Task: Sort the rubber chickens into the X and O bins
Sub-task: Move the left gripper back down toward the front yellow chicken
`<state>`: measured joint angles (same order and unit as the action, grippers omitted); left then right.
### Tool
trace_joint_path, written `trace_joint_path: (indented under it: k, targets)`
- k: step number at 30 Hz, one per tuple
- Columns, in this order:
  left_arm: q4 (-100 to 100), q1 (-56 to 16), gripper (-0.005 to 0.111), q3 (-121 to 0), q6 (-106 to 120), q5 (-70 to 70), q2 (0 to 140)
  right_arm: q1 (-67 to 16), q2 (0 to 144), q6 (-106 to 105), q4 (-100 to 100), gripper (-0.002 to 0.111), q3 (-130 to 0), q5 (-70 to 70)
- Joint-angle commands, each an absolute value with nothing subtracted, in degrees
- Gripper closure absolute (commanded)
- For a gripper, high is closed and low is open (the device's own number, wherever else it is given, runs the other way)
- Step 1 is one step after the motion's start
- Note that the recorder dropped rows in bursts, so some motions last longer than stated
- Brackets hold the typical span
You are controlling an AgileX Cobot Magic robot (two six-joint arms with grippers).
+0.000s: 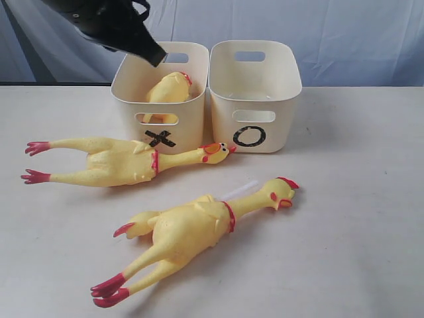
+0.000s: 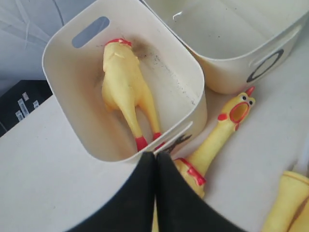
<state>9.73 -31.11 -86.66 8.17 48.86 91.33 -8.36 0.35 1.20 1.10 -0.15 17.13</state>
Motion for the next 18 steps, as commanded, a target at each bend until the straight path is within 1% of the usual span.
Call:
trace_joint_path:
  k: [1,9,13,18]
  targets:
    - [9.4,-31.58,0.107,-79.88,8.23,49.12,85.77,-8.0,0.0,1.12,1.38,0.108,0.0,16.62]
    - [0.36,-31.58,0.107,-66.98,19.64,48.8,77.21,-8.0,0.0,1.12,1.38,0.108,0.0,16.62]
    - [0.73,-31.58,0.107,-59.64,20.68,48.3,74.27,-8.0,0.0,1.12,1.38,0.108,0.0,16.62]
    - [0.49,-31.58,0.107,-49.95,21.71,43.54,72.44,-8.0,0.0,1.12,1.38,0.108,0.0,16.62]
